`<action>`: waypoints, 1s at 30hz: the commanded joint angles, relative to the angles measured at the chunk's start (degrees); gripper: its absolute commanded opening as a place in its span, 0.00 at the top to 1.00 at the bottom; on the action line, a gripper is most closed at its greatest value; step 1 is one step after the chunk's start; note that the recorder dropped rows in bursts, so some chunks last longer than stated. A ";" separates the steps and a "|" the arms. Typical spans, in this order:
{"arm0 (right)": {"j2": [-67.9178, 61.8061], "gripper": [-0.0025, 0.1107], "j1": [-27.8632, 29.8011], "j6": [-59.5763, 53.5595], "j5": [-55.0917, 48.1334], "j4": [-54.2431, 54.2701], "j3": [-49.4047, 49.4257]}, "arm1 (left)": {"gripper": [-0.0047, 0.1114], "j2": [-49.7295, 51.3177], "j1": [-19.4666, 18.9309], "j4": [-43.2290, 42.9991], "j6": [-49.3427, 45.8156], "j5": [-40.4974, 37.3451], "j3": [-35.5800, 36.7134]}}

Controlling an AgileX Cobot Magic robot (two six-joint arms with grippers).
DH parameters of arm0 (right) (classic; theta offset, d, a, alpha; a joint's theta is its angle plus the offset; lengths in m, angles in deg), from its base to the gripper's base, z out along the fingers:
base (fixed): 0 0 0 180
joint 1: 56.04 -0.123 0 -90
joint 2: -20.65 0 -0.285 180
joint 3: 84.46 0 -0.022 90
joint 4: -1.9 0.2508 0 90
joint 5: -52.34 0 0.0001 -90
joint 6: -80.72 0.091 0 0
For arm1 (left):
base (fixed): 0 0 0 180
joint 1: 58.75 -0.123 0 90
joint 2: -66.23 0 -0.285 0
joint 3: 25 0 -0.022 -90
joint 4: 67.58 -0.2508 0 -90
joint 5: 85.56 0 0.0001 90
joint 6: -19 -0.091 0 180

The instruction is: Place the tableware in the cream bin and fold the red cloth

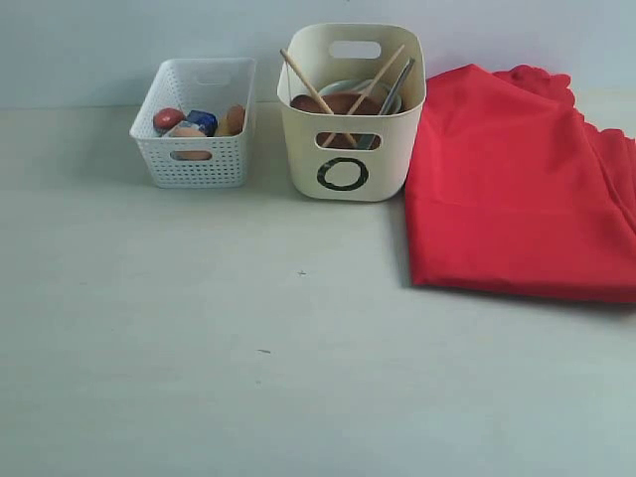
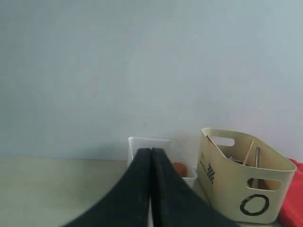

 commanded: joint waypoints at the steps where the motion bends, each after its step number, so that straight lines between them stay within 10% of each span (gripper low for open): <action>1: 0.43 0.98 -0.12 0.10 0.31 -0.30 0.24 | 0.95 -0.31 -1.51 0.00 0.72 1.22 0.24; 12: 0.43 0.98 -0.12 0.10 0.31 -0.30 0.24 | 0.95 -0.31 -2.90 15.78 -18.08 9.68 6.89; 30: 0.43 0.98 -0.12 0.10 0.31 -0.30 0.24 | 0.95 -0.31 -7.69 20.42 -24.94 -0.51 6.89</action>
